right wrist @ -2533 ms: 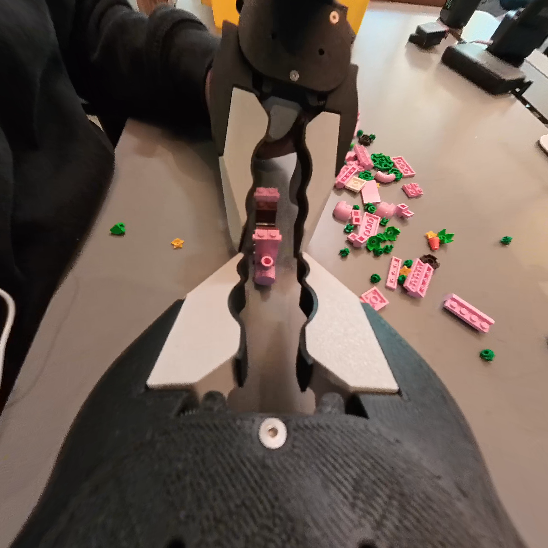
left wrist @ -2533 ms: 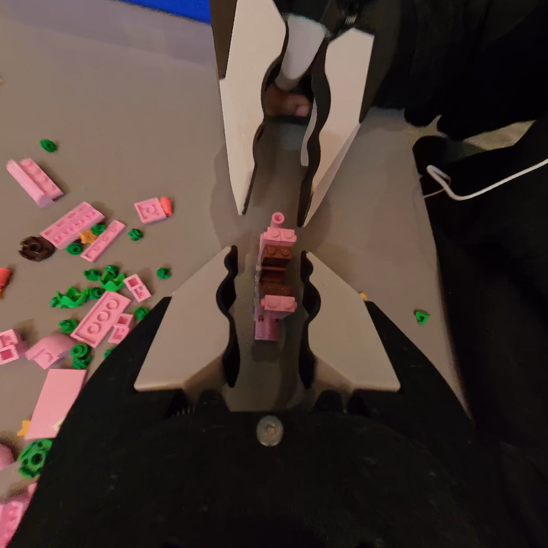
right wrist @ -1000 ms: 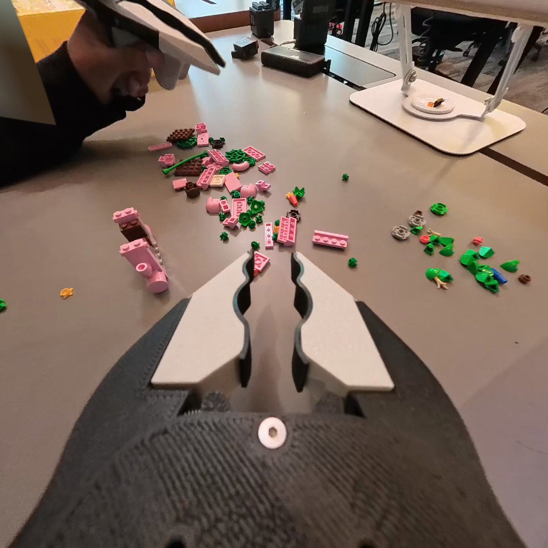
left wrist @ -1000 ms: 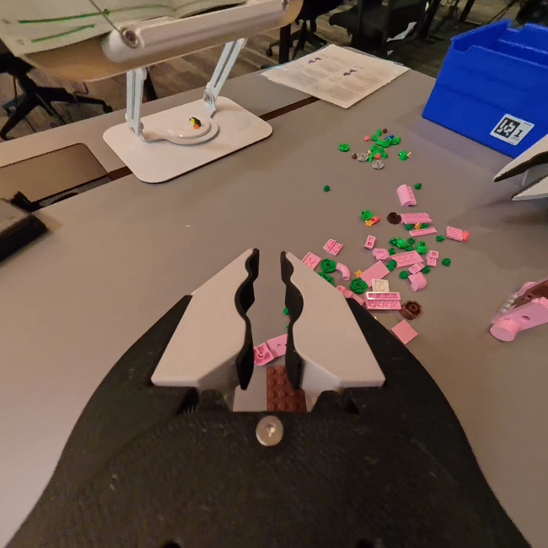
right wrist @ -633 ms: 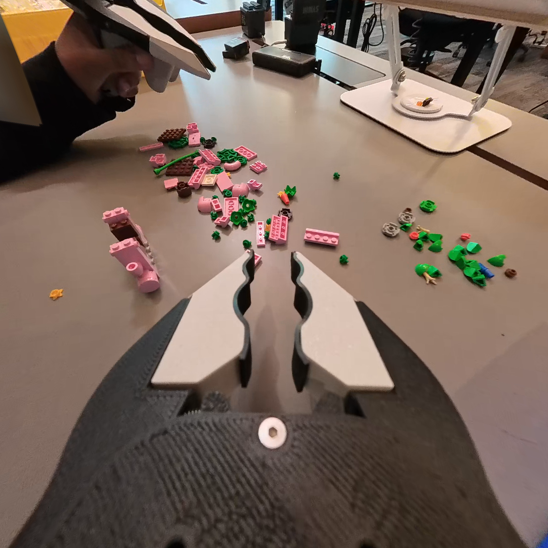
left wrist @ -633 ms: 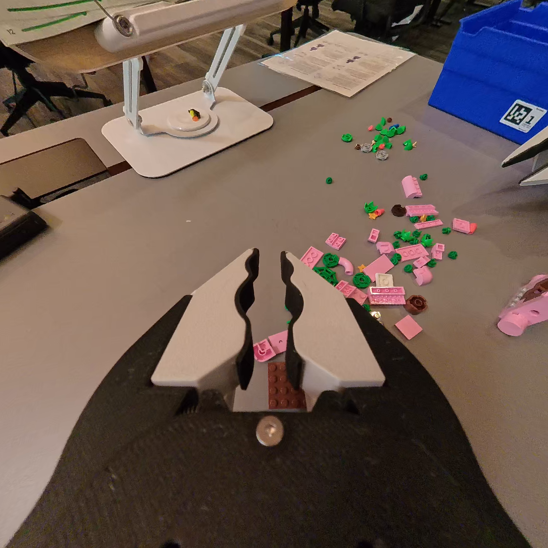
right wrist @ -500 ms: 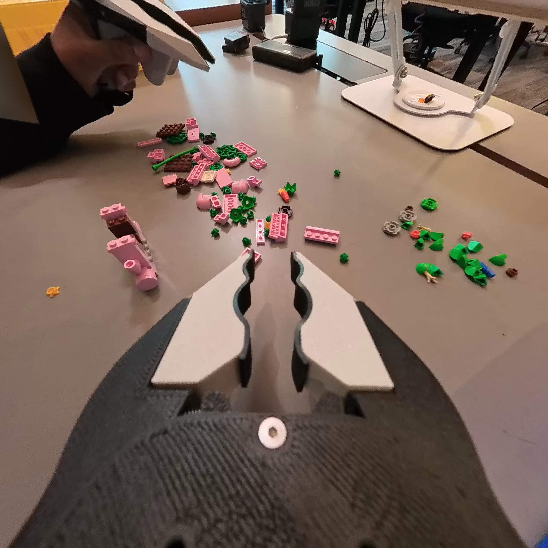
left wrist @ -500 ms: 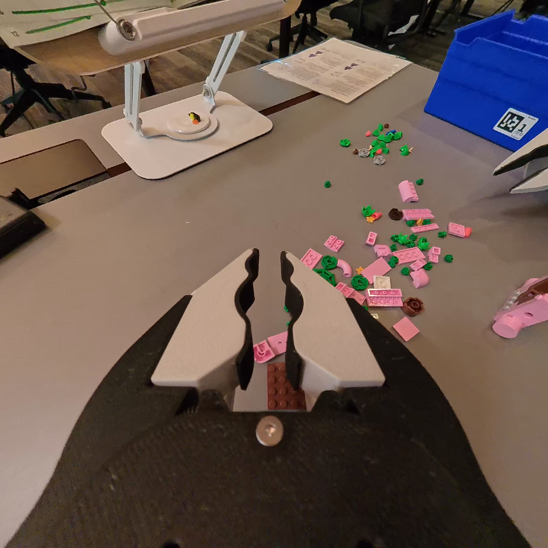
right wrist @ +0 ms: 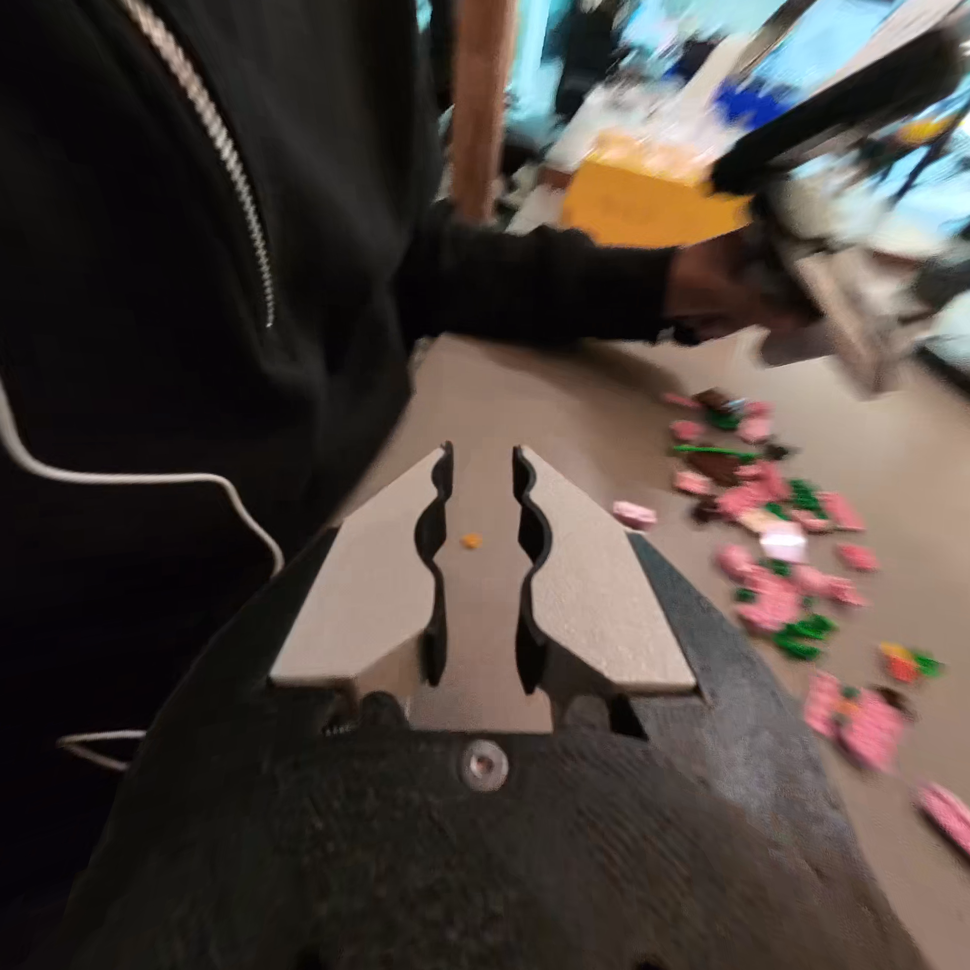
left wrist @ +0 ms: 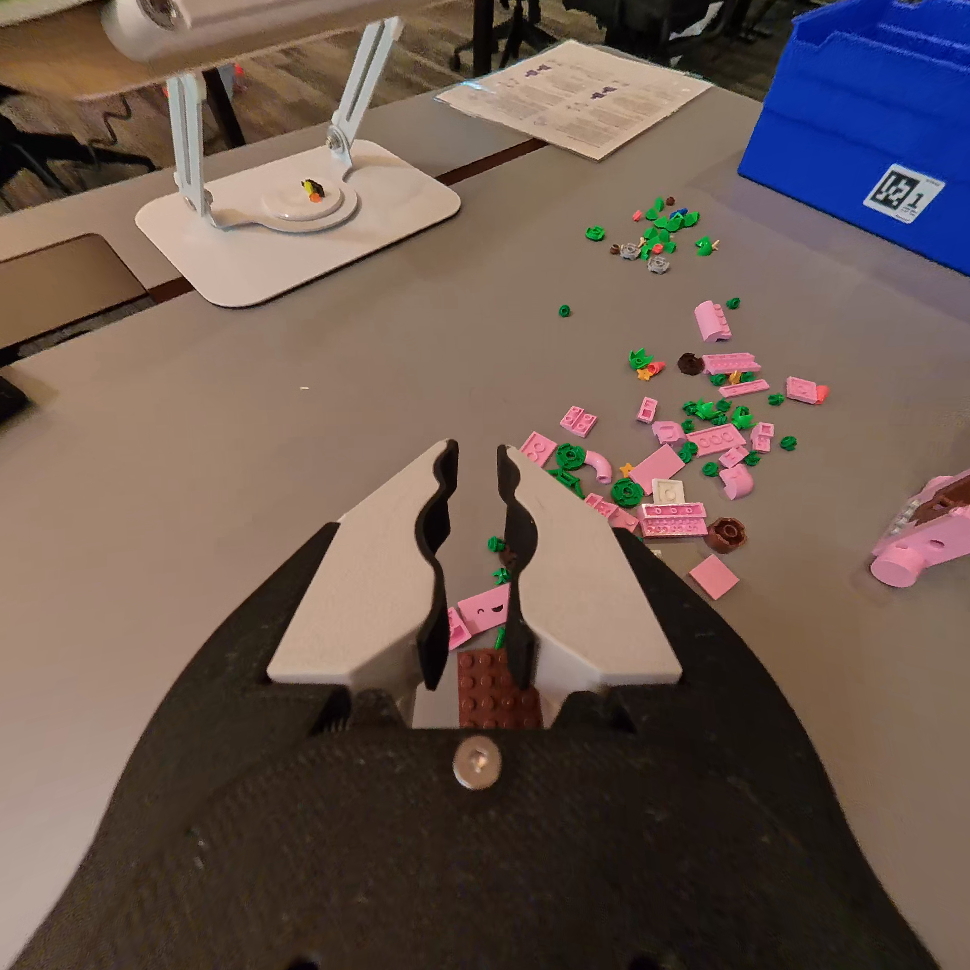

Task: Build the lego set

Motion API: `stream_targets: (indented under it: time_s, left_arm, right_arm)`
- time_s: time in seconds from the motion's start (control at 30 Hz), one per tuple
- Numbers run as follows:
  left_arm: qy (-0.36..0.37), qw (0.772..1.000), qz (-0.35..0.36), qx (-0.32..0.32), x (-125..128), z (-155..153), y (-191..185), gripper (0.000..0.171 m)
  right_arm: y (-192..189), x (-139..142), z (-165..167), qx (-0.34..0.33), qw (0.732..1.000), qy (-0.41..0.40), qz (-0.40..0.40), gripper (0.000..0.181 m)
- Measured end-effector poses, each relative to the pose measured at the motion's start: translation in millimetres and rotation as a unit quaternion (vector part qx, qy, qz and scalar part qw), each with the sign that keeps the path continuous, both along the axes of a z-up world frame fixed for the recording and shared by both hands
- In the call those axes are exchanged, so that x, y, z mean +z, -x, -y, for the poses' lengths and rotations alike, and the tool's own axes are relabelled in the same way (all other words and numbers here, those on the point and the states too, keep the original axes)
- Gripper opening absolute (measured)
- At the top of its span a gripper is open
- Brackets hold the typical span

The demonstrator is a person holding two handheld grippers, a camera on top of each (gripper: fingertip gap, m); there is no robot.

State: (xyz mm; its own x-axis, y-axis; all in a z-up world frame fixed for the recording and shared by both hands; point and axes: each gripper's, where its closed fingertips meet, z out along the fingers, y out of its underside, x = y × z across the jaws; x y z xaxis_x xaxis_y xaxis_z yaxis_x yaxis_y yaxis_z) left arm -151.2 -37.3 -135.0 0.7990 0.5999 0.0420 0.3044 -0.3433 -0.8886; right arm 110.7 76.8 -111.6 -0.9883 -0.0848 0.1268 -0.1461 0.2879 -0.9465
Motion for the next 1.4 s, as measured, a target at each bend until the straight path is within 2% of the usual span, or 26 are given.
stream_targets:
  time_s: [0.1, 0.17, 0.37, 0.5, 0.57, 0.63, 0.73, 0.87, 0.93, 1.0, 1.1, 1.17, 1.3, 1.4]
  left_arm:
    - [-0.005, 1.0, 0.015, -0.006, -4.9, -2.9, -1.0, 0.013]
    - [-0.007, 1.0, 0.014, -0.008, -3.8, -4.2, -2.1, 0.013]
    - [-0.005, 1.0, 0.011, -0.01, -3.0, -5.9, -3.5, 0.013]
    - [-0.004, 1.0, 0.012, -0.014, -3.7, -7.3, -4.5, 0.013]
    - [-0.003, 1.0, 0.01, -0.014, -2.9, -7.3, -4.7, 0.013]
    - [-0.003, 1.0, 0.008, -0.013, -2.3, -6.7, -4.4, 0.013]
    - [-0.007, 1.0, 0.008, -0.014, -0.8, -6.6, -4.9, 0.013]
    - [-0.007, 1.0, 0.005, -0.016, 0.8, -7.8, -6.1, 0.013]
    - [-0.006, 1.0, 0.005, -0.019, 1.0, -8.9, -7.1, 0.013]
    - [-0.005, 1.0, 0.005, -0.022, 0.7, -10.5, -8.4, 0.013]
    - [-0.003, 1.0, 0.004, -0.027, 0.3, -13.1, -10.4, 0.013]
    - [-0.001, 1.0, 0.003, -0.031, 0.5, -15.2, -12.3, 0.014]
    - [0.003, 0.999, -0.001, -0.039, 1.3, -19.5, -16.3, 0.014]
    - [0.007, 0.999, -0.003, -0.046, 0.8, -23.0, -19.2, 0.014]
  right_arm:
    - [-25.5, -40.8, 19.4, 0.057, 0.991, -0.102, 0.062, 0.028]
    - [-34.6, -58.0, 25.6, 0.075, 0.984, -0.138, 0.084, 0.028]
    - [-38.9, -81.7, 32.4, 0.081, 0.972, -0.21, 0.07, 0.024]
    - [-43.4, -84.4, 37.8, 0.088, 0.97, -0.218, 0.062, 0.022]
    - [-44.2, -84.8, 38.2, 0.09, 0.969, -0.22, 0.06, 0.01]
    - [-43.7, -84.4, 37.4, 0.089, 0.97, -0.218, 0.057, 0.01]
    - [-36.7, -65.4, 37.1, 0.076, 0.983, -0.161, 0.035, 0.008]
    - [2.8, -14.2, 23.1, -0.008, 0.999, -0.038, 0.022, 0.008]
    - [34.5, 8.0, 5.0, -0.086, 0.996, 0.019, 0.017, 0.008]
    - [75.7, 18.7, -21.9, -0.193, 0.979, 0.053, 0.029, 0.008]
    - [129.6, -6.9, -69.9, -0.337, 0.939, 0.012, 0.07, 0.008]
    - [147.3, -31.9, -92.2, -0.391, 0.916, -0.041, 0.084, 0.008]
    - [155.8, -58.3, -94.8, -0.405, 0.902, -0.091, 0.119, 0.008]
    - [160.0, -58.4, -81.3, -0.389, 0.91, -0.096, 0.11, 0.008]
